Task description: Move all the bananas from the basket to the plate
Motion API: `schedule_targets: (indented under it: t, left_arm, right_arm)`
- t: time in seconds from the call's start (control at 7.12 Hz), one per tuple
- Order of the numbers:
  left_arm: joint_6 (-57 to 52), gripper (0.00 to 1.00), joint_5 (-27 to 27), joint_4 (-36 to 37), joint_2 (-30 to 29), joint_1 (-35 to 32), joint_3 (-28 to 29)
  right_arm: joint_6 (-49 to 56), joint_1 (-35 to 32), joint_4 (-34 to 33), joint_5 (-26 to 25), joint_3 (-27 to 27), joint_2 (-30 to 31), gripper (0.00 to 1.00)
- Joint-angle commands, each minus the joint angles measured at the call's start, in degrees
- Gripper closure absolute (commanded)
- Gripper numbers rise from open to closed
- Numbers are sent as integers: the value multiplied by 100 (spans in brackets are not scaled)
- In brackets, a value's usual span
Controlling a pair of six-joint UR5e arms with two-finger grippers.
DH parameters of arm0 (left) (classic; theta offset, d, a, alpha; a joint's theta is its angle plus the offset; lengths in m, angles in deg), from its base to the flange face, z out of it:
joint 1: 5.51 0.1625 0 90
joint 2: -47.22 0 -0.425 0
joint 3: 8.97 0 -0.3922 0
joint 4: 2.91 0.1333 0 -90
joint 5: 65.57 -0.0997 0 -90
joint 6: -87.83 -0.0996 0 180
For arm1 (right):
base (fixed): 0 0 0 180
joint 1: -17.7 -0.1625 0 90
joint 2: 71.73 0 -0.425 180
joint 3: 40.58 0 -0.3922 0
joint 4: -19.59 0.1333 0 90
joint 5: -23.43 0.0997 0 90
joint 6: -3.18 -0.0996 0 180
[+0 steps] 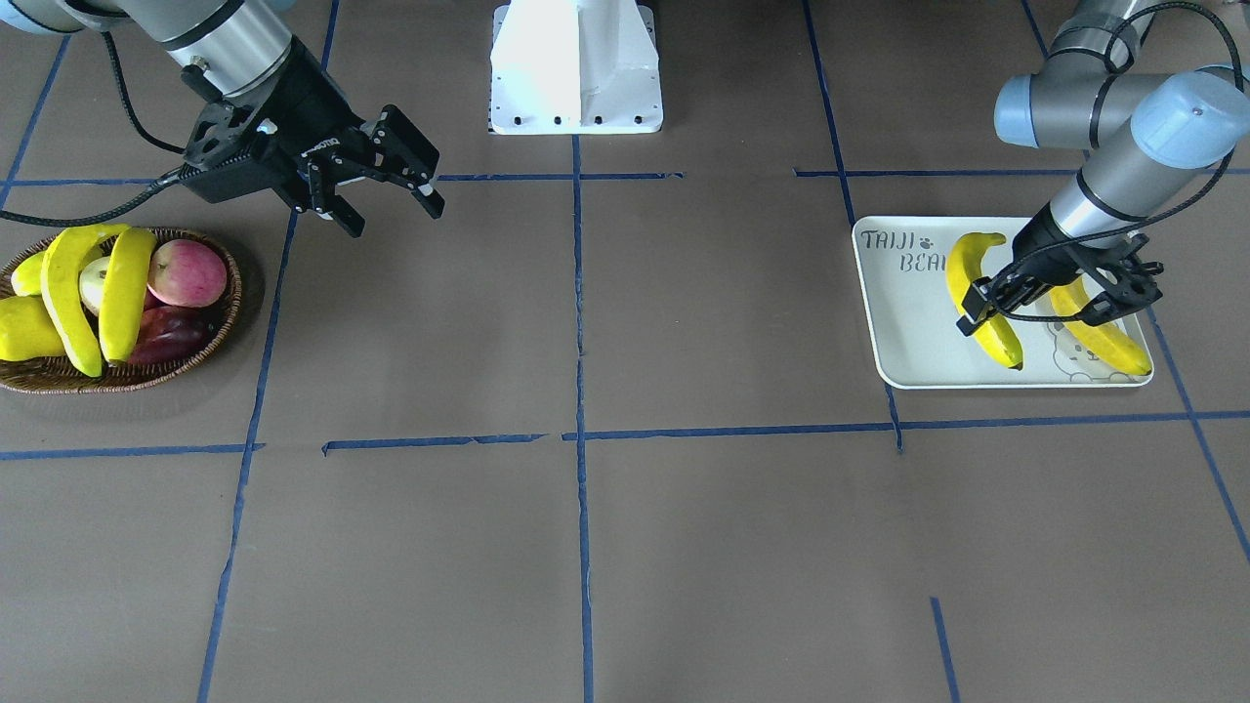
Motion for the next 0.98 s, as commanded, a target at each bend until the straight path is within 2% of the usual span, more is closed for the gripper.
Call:
schedule_targets:
  t: [0.0,0.14,0.28,0.42,0.56,0.84]
  left_arm:
    - [-122,99,-602,11,303,26,137]
    - [-523,96,-736,-6,399,26,216]
    - [-701,75,-746,-6,461,26,217]
    - [-703,21,-746,-15,479,26,217]
    - [-694,0,-816,-59,462,26,191]
    - [-607,0,-773,-94,374,35,77]
  right_arm:
    - [146,-95,-67,50,75,259,0]
    - [207,-148,-67,138,102,339,0]
    - [217,-148,-49,139,93,383,0]
    - [217,-148,-58,139,93,410,0]
    - [252,-209,-58,147,128,540,0]
    - [855,-306,-58,148,391,1276,0]
